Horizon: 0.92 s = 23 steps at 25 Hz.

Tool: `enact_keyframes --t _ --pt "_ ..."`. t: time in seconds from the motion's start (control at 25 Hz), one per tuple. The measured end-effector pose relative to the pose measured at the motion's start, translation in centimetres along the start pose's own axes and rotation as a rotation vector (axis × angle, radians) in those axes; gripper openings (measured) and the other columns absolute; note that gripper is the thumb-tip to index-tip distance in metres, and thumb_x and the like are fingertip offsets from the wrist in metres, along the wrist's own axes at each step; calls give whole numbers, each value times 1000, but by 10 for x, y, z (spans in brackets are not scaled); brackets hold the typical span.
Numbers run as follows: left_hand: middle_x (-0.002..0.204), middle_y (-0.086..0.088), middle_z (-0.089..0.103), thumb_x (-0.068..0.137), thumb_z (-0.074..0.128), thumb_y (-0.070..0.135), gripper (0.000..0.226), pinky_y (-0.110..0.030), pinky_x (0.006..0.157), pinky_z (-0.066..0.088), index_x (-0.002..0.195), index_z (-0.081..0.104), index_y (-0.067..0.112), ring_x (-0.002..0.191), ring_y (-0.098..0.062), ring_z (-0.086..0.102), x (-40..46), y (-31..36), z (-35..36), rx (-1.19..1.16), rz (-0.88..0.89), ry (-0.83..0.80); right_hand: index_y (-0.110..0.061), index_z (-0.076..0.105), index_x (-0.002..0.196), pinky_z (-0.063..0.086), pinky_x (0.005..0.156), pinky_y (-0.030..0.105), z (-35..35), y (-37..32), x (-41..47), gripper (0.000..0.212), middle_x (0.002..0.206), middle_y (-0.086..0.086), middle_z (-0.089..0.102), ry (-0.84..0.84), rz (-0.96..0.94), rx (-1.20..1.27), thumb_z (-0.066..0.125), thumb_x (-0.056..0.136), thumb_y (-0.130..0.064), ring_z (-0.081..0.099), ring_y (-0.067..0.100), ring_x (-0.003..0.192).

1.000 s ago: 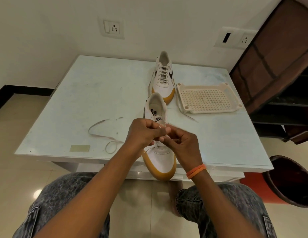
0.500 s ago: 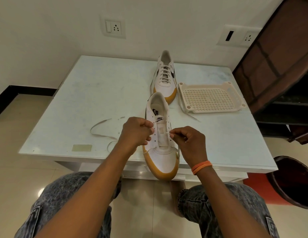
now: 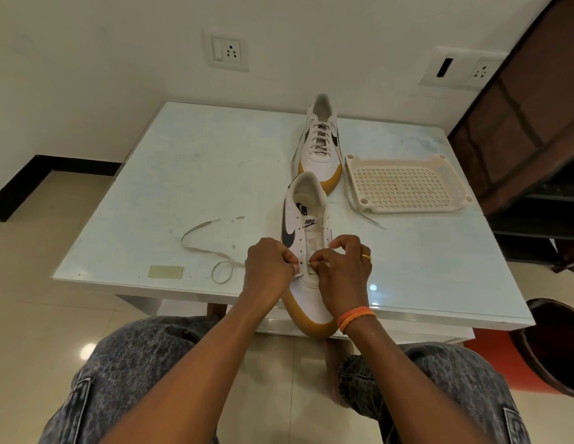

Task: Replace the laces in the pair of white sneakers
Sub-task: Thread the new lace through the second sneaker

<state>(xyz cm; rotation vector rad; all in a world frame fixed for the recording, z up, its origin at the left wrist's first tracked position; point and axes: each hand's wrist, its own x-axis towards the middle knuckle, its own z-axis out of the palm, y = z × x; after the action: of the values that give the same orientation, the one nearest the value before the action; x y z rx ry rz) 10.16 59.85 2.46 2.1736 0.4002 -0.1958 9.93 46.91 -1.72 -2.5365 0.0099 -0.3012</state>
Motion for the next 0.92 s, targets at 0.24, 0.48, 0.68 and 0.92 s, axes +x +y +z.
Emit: enact_keyframes --t 0.24,0.48,0.68,0.92 --pt "81 -10 73 79 77 4 14 -40 77 61 72 72 16 78 -25 71 -1 -5 -9 -211 -113 -86 -24 73 91 34 79 26 0 -7 6 6 103 -3 32 -181 232 143 70 86 -24 40 17 98" --pt "78 -10 73 79 78 13 4 -40 77 60 77 75 12 75 -24 71 1 -6 -9 -186 -66 -83 -20 73 98 26 68 12 -7 -5 11 14 105 -1 32 -276 216 184 70 87 -26 37 13 95" --pt "74 1 71 84 71 8 19 -29 71 59 68 69 19 67 -12 68 8 -1 -24 -13 -31 -44 -35 66 116 39 96 30 -30 4 22 29 105 -2 47 -409 108 336 59 93 -20 48 12 99" --pt "79 2 69 89 56 0 24 -23 70 56 76 70 15 70 -11 69 17 1 -80 -101 95 325 -45 69 94 51 92 45 -46 32 26 51 99 -7 66 -381 19 205 47 92 1 62 13 98"
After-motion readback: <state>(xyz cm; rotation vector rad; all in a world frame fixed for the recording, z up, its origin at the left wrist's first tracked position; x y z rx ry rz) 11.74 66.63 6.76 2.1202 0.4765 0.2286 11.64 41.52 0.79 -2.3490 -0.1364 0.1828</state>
